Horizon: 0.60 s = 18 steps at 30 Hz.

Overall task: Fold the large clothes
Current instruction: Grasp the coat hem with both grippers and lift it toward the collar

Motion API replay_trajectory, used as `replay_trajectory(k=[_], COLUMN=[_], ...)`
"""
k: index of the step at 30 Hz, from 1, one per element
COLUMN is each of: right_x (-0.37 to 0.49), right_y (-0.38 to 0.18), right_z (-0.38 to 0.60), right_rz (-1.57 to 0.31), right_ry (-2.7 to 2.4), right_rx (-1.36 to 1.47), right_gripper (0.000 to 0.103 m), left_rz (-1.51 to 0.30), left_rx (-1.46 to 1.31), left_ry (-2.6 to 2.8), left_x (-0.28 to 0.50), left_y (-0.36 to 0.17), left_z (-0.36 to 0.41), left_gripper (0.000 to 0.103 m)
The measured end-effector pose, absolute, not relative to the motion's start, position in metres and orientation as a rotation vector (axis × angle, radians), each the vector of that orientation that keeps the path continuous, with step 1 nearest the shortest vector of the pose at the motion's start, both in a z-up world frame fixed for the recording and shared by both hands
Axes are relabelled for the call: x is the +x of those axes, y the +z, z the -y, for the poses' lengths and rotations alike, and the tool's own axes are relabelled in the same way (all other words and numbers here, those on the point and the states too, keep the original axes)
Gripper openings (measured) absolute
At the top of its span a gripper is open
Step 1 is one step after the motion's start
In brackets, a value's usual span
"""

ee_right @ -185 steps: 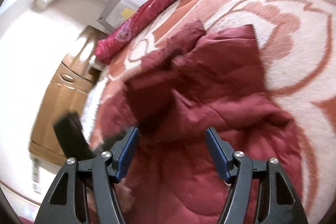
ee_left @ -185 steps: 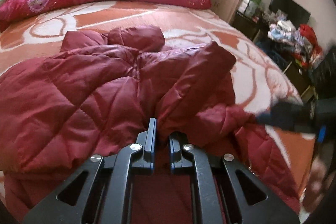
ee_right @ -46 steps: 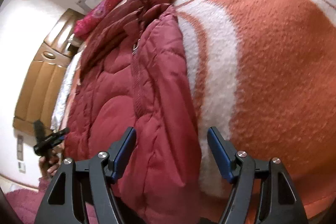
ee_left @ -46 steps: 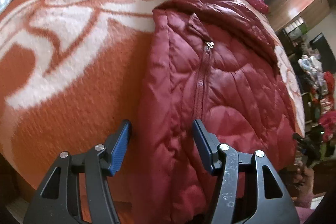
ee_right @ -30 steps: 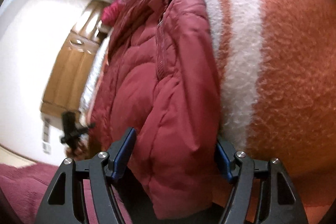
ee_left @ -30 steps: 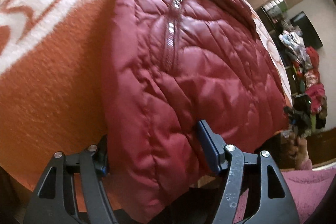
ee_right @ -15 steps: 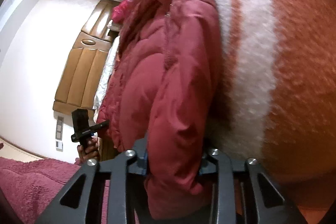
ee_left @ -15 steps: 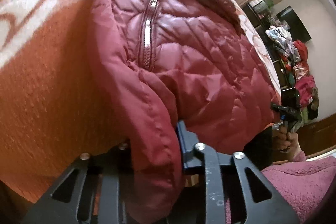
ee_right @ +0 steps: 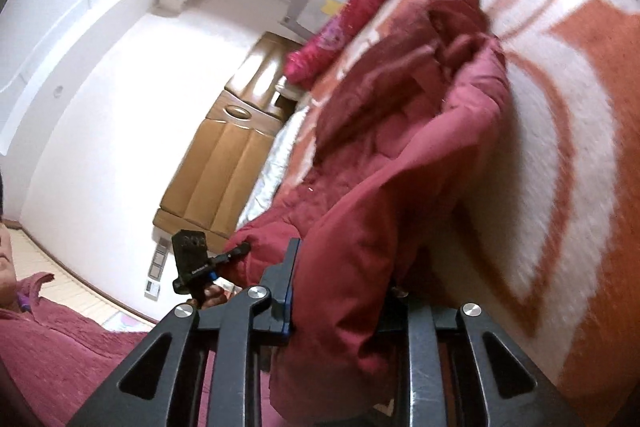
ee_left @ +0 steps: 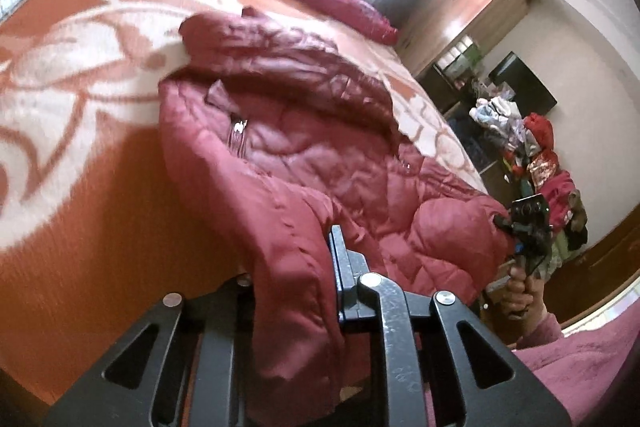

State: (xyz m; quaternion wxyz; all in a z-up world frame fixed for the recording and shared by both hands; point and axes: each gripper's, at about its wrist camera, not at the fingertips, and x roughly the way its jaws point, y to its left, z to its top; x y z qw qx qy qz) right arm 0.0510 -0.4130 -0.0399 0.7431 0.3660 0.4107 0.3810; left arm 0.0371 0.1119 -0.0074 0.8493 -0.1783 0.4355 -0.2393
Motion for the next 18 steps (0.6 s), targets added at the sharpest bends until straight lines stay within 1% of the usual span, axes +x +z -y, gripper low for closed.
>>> replay_trajectory(k=[8,18], right_x=[0.065,0.113], right_y=[-0.027,0.008], right_z=[0.410,0.417], right_rz=[-0.836,-0.709], right_ry=[0.824,0.785], right_rx=[0.813,0.819], right_gripper=[0.024,0.024], left_rz=[-0.850,-0.746], left_rx=[-0.370,-0.422], left_ry=[-0.503,-0.479], left_x=[0.048,0.094], left_y=[0.009,0.041], left_z=[-0.118,-0.120], left_gripper=[0.015,0.015])
